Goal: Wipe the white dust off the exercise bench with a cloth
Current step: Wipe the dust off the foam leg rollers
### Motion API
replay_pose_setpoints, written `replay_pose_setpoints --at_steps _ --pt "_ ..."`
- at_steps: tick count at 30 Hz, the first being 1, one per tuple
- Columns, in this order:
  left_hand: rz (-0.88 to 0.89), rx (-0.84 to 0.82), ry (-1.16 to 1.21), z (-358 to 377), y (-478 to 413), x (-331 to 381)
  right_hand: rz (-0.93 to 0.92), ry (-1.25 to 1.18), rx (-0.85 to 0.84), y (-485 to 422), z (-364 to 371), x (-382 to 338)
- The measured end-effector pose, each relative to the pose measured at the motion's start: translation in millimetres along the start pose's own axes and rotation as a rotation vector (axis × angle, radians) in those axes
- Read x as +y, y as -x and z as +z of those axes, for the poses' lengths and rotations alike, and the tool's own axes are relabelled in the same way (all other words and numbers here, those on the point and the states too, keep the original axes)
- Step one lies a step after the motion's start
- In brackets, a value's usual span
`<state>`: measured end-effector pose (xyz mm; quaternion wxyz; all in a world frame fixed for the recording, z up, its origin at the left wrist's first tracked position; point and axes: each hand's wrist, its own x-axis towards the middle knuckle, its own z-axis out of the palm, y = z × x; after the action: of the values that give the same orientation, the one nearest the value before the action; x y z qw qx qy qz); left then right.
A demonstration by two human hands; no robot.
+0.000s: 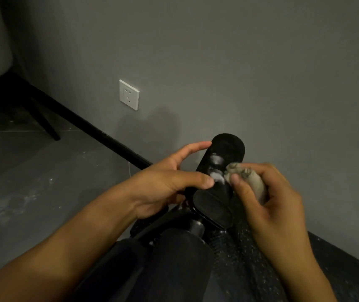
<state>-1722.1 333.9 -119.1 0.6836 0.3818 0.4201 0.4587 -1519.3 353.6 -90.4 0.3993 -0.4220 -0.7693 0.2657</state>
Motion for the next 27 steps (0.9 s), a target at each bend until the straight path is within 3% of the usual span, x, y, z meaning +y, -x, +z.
replay_pose_setpoints --at_steps 4,10,16,22,27 --pt "-0.007 -0.017 0.014 -1.3 1.2 -0.3 -0.016 0.057 0.039 -11.3 -0.1 1.7" --pt "0.016 -0.182 0.172 -11.5 0.1 -4.3 -0.061 -0.139 -0.124 9.9 -6.0 -10.8" --pt "0.012 -0.109 0.178 -5.8 -2.7 -4.3 0.004 0.074 0.034 -23.1 4.2 -5.5" --pt "0.019 -0.021 0.077 -2.0 1.8 1.4 0.033 -0.208 -0.173 7.1 -10.8 -14.0" --pt "0.021 -0.034 0.079 -3.4 1.4 0.7 0.004 0.032 0.003 -27.1 3.0 -0.4"
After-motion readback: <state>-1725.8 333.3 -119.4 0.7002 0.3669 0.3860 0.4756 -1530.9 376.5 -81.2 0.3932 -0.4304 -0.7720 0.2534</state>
